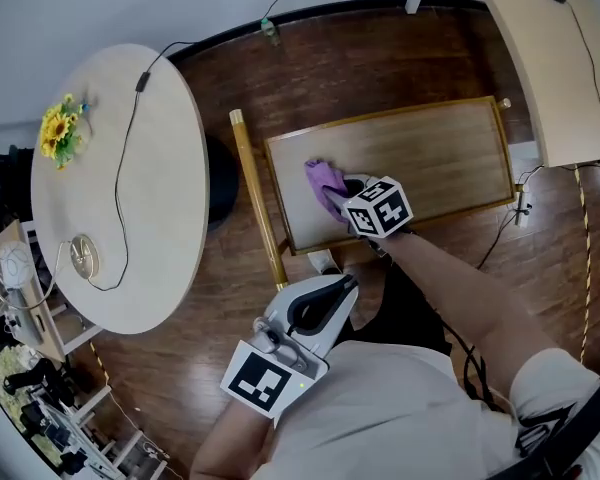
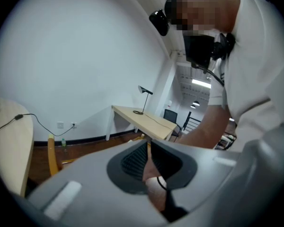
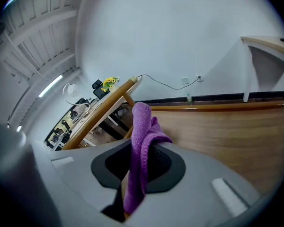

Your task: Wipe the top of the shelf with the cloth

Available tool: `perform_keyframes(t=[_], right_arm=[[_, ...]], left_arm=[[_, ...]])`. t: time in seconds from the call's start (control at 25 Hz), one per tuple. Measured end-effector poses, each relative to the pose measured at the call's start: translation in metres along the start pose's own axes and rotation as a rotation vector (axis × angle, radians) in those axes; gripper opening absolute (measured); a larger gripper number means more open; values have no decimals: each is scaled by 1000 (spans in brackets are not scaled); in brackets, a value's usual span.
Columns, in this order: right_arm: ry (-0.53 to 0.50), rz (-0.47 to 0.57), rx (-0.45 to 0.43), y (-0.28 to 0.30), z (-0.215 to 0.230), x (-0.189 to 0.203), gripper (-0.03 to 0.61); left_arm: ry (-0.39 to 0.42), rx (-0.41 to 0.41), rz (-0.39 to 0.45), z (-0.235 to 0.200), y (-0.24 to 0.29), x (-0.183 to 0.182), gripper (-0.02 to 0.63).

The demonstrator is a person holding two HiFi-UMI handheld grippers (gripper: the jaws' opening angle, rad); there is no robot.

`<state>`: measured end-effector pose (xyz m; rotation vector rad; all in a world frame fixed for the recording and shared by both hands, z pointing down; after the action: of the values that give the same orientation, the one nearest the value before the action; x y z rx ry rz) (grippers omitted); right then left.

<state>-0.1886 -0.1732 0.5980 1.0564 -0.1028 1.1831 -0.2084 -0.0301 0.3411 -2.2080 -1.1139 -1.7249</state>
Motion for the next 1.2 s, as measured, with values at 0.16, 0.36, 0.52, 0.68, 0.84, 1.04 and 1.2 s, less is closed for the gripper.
perform_keyframes(t=[0.16, 0.36, 0.52, 0.68, 0.84, 1.04, 1.2], right_arm=[[-17, -33, -44, 51, -43, 10, 54], [-28, -68, -20, 69, -44, 22, 54], [-21, -75, 52, 51, -12, 28, 54], [0, -69, 120, 14, 30, 36, 54], [35, -57, 209, -37, 77, 46, 54], [81, -32, 302, -99, 137, 52, 54], [99, -40, 372, -150, 186, 63, 54]], left_arm=[[9, -7, -16, -10, -29, 9, 41], [9, -4, -32, -20, -48, 19, 41], [-7, 15, -18, -19, -46, 21, 41], [-12, 42, -29, -11, -30, 23, 41], [-21, 75, -37, -2, -7, 17, 41], [-15, 94, -38, 11, 26, 9, 41], [-2, 109, -48, 24, 51, 3, 41]])
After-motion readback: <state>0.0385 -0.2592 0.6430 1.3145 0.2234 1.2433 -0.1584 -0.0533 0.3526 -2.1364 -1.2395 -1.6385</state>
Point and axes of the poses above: the fingertips, and each gripper's own axes: y forward along the fingers, z to its right, x out of its underside, the point moved 7 cm from there along -y, backward along the fingers, and after that the axes turned 2 degrees about y, right-handed, at the moved point
